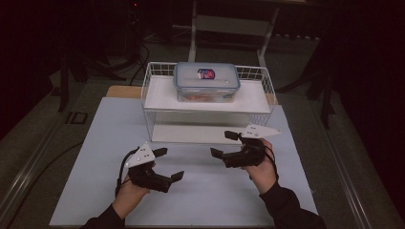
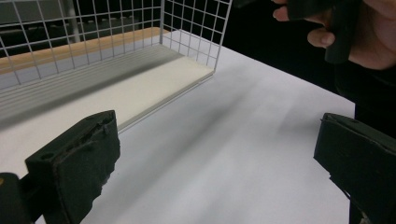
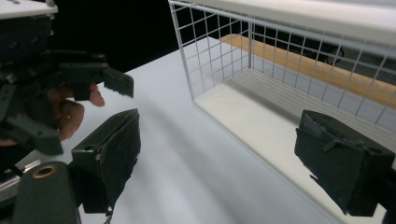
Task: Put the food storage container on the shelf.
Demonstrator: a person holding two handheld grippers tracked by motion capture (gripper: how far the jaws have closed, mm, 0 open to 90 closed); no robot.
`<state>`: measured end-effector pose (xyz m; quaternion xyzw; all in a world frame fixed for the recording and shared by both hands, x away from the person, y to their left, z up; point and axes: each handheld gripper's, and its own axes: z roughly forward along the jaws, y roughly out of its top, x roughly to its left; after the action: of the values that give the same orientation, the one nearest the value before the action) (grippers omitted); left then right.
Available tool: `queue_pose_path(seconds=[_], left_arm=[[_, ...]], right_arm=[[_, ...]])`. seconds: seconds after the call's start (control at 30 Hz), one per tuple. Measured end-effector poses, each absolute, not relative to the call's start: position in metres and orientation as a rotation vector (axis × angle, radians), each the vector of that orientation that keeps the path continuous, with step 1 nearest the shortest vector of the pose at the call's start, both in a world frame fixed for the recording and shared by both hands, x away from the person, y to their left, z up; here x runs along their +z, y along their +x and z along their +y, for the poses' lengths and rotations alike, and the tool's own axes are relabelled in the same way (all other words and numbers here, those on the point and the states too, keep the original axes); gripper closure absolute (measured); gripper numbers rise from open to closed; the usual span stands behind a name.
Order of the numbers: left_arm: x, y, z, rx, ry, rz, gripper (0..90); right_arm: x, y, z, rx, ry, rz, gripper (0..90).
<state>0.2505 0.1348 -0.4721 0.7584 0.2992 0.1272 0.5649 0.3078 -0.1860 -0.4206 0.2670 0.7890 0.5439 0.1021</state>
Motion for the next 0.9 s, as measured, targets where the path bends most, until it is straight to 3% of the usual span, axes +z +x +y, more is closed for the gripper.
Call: queue_pose_path(seconds=[0.9], left_arm=[[-0.493, 0.244, 0.144, 0.234, 1.867, 0.670, 0.3]], right_arm=[[-0.483, 0.273, -0.256, 1.501, 0.961, 2.295, 14.5]])
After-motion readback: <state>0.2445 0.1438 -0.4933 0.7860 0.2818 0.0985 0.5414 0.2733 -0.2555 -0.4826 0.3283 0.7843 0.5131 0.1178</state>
